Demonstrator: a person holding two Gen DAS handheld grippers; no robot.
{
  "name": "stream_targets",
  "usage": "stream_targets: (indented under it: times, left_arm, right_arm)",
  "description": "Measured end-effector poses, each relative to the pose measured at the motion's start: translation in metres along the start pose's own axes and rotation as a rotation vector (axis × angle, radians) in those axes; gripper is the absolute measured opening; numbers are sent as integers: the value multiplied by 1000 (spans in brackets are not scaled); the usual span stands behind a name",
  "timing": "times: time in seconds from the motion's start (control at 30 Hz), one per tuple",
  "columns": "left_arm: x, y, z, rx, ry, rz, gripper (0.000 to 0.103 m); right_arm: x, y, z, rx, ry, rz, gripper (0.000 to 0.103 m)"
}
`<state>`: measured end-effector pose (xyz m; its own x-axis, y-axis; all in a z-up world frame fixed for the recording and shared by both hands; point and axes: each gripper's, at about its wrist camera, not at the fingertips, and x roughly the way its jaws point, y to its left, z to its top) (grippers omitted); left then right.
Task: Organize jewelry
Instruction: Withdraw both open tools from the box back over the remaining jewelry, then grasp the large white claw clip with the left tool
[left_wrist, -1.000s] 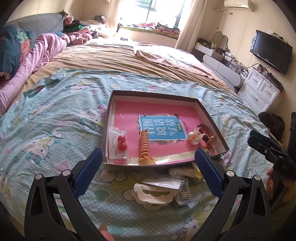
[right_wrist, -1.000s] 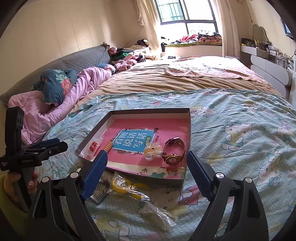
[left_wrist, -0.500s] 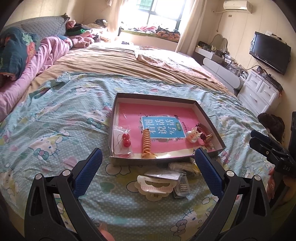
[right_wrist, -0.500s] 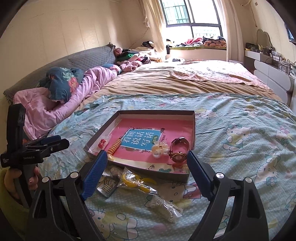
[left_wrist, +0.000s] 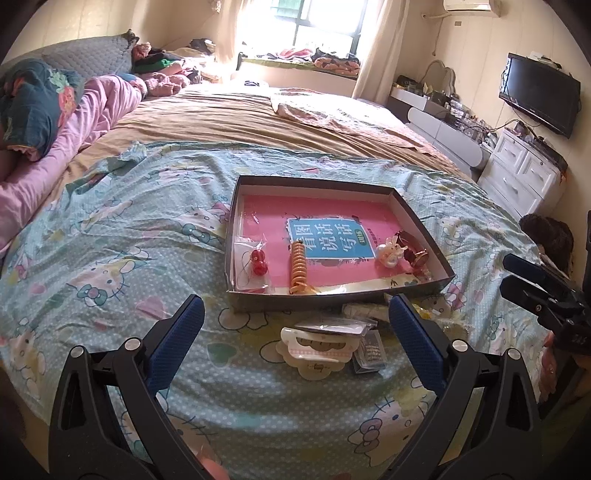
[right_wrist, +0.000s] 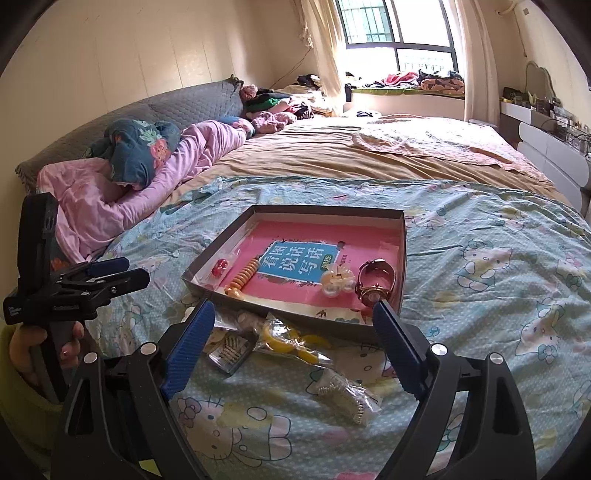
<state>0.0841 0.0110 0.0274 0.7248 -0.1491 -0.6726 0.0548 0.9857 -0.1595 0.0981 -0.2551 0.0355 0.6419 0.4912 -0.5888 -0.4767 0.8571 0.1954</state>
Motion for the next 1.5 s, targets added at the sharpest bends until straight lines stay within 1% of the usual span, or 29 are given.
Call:
stream_targets:
  times: [0.33,0.7,1.0,1.37,1.4,1.43,1.47,1.5]
  left_arm:
    - [2,-4,-19,21,39,6,93]
    - [11,-7,-35,38,99,10,93]
    - [26,-9,-45,56,153,17,93]
    - [50,-3,-51,25,184,-4,93]
    - [51,-3,-51,25,185,-7,92]
    - [53,-3,-51,26,187,-17,84]
    - [54,-4,-51,25,185,-23,73]
    - [55,-4,-51,22,184,-27,70]
  right_arm:
    - [5,5,-16,-13,47,9,86]
    - [13,10,-31,-22,98,20,86]
    - [19,14,-38,-32,135,34,86]
    - [33,8,-41,-17,164,24,86]
    - [35,8,-41,-14,165,23,86]
    - [36,7,-41,-10,167,23,86]
    - [38,7,-41,-9,168,23,86]
    - [39,6,-41,-8,168,21,86]
